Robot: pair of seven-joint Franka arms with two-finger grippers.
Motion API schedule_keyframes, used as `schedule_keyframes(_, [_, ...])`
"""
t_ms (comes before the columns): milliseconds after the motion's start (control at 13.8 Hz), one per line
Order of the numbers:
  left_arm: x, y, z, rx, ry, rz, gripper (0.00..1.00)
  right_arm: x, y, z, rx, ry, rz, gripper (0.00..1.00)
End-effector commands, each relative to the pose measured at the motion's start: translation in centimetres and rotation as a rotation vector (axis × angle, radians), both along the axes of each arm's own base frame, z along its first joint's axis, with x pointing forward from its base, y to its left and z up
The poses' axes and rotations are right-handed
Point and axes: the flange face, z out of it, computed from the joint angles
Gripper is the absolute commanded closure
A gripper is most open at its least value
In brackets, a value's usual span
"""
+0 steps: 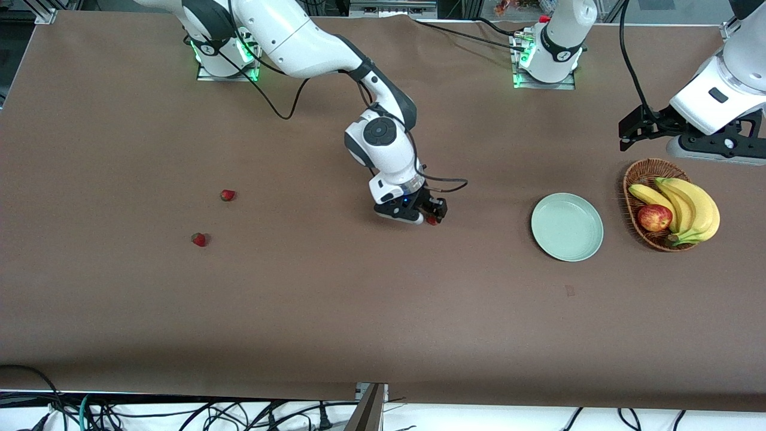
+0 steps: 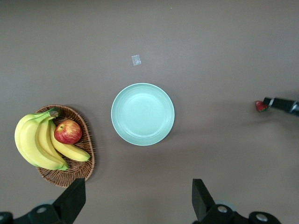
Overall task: Collect all strawberries into plate
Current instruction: 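Carry the strawberry with the right gripper to mid-table and release it, then grasp the mid-table strawberry with the left gripper while the right gripper returns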
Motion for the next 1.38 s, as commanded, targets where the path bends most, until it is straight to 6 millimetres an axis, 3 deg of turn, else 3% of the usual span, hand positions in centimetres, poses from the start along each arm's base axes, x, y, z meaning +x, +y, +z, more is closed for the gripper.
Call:
schedule_keyframes(0, [0.2, -0.3, 0.6, -0.02, 0.006, 0.008, 0.0, 4.0, -4.0, 4.5, -0.075, 0.039, 0.06, 0.0])
schedule_keyframes(290, [0.4, -0.5, 0.1, -0.022, 0.014, 0.005, 0.0, 9.7, -14.3, 9.0, -0.222, 0.127, 0.254, 0.0])
schedule_keyframes(507, [2.2, -1.9, -3.7, -0.096, 0.084, 0.003, 0.0, 13.4, -24.3, 11.1, -0.278, 0.223, 0.342, 0.0])
schedule_keyframes(580, [3.0, -3.2, -6.3, -0.15, 0.137, -0.007, 0.0, 14.1, -27.5, 11.1, -0.29, 0.283, 0.356, 0.0])
schedule_keyframes(725, [4.6, -8.6, -13.9, -0.23, 0.266, -0.031, 0.0, 15.0, -34.3, 11.0, -0.304, 0.397, 0.386, 0.0])
schedule_keyframes(870, [5.7, -13.8, -18.5, -0.22, 0.212, -0.067, 0.0, 15.2, -42.6, 9.9, -0.285, 0.474, 0.382, 0.0])
schedule_keyframes(1014, [7.0, -15.3, -24.3, -0.221, 0.222, -0.086, 0.0, 14.2, -48.8, 8.4, -0.307, 0.502, 0.389, 0.0])
schedule_keyframes(1087, [7.6, -16.7, -26.9, -0.235, 0.195, -0.116, 0.0, 13.7, -50.6, 7.6, -0.346, 0.499, 0.405, 0.0])
schedule_keyframes(1159, [7.3, -19.8, -29.2, -0.253, 0.169, -0.153, 0.0, 13.0, -51.7, 6.8, -0.37, 0.491, 0.426, 0.0])
schedule_keyframes(1304, [6.6, -23.4, -32.8, -0.252, 0.133, -0.185, 0.0, 12.3, -53.5, 5.3, -0.366, 0.486, 0.437, 0.0])
